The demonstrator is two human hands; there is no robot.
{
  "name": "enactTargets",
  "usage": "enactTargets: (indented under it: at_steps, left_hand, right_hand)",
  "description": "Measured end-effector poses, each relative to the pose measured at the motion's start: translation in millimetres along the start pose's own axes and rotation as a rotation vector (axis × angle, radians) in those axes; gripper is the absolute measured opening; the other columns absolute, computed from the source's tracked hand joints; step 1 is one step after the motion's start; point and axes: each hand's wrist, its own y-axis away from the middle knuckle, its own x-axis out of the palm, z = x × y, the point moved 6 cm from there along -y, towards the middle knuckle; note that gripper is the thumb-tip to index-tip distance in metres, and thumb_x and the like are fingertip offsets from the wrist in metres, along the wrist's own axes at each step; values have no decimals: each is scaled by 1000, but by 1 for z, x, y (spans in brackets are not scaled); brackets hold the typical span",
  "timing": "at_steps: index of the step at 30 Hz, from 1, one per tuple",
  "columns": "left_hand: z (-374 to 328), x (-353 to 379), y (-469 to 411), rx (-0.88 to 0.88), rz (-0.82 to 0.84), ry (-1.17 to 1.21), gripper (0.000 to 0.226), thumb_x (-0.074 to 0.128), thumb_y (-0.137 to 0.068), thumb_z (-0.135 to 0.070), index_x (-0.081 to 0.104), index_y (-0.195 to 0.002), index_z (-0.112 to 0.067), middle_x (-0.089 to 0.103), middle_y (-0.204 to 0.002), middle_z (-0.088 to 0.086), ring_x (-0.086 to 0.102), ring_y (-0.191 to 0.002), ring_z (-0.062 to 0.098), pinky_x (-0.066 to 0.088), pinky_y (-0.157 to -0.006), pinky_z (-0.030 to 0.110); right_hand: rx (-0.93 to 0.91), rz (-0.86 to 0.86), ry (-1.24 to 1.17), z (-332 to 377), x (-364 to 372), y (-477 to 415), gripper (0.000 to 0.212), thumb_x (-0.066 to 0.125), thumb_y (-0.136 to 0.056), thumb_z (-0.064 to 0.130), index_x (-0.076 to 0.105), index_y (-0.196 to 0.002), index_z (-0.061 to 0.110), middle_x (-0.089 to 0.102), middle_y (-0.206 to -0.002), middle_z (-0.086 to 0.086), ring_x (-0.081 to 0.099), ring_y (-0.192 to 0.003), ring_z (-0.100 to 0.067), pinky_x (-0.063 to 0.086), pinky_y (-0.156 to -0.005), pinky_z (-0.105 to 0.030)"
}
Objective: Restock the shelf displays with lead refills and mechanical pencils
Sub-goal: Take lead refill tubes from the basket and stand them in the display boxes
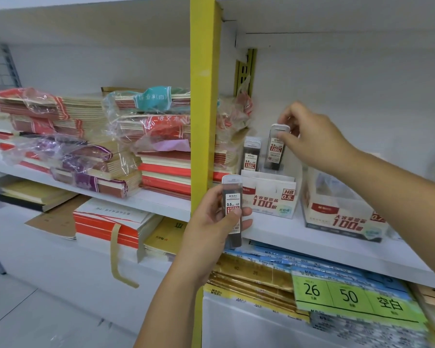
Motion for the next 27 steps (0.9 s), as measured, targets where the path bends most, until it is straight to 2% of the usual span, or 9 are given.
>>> enactTargets:
  at_steps: [5,10,14,16,18,20,23,25,27]
  left_hand:
    - [-1,-2,0,15,-22,-4,42,57,-98,1,72,-107,-37,75,-106,-8,73,-102,17,61,-78,26]
    - [-2,-2,0,19,-22,-38,46,58,-98,-2,74,-98,-45,76,-107,-10,73,-102,15,61,-78,26]
    - [-1,-1,-1,11,-44,-43,35,61,-96,-1,67,-116,-29,76,-109,-5,75,-99,18,61,-75,27]
    - [-1,-1,-1,13,-61,-34,35,62,-94,0,64,-121,-23,77,-109,-1,75,-98,20,62,-74,28]
    - [-2,2,-2,25,-75,-37,37,63,-94,-1,62,-124,-22,78,-107,0,75,-98,18,62,-72,27]
    - [-5,6,-2,55,-82,-67,38,66,-93,-5,63,-122,-27,79,-104,-2,75,-98,13,60,-70,22]
    - [-9,16,-7,83,-79,-63,35,68,-92,-7,64,-121,-28,79,-101,-1,75,-96,13,59,-71,21]
    - [-10,23,-11,91,-77,-63,36,69,-92,-8,63,-124,-23,79,-102,0,75,-98,15,60,-75,23]
    - [-11,27,-14,129,-107,-97,36,71,-90,-11,62,-122,-24,78,-101,-5,73,-97,9,58,-77,21]
  right_hand:
    - [-13,4,-7,1,0,-11,17,63,-91,27,52,-103,22,64,-90,5,60,-83,-17,50,-73,-38]
    - [55,114,19,-10,18,-13,18,67,-89,33,55,-100,24,62,-89,5,58,-84,-14,48,-70,-35]
    - [-4,69,306,-12,19,-14,21,69,-87,35,69,-105,26,58,-103,-4,45,-106,-24,38,-79,-34]
    - [-15,66,425,-10,16,-11,27,65,-90,33,68,-116,26,56,-109,-7,43,-110,-27,36,-84,-34]
    - [-41,13,441,-3,8,-1,31,59,-94,31,65,-124,24,56,-113,-6,42,-113,-26,37,-87,-35]
    - [-48,-23,251,10,-3,16,28,51,-97,33,66,-120,25,59,-108,3,46,-106,-16,36,-83,-28]
    - [42,221,-226,32,0,48,26,48,-91,47,67,-108,41,67,-94,27,58,-87,8,41,-67,-9]
    - [55,324,-385,43,5,61,20,60,-89,42,64,-109,45,69,-86,27,61,-80,14,43,-62,-2]
    - [73,288,-461,42,1,61,21,68,-88,31,64,-105,41,72,-81,19,66,-73,7,44,-59,-2]
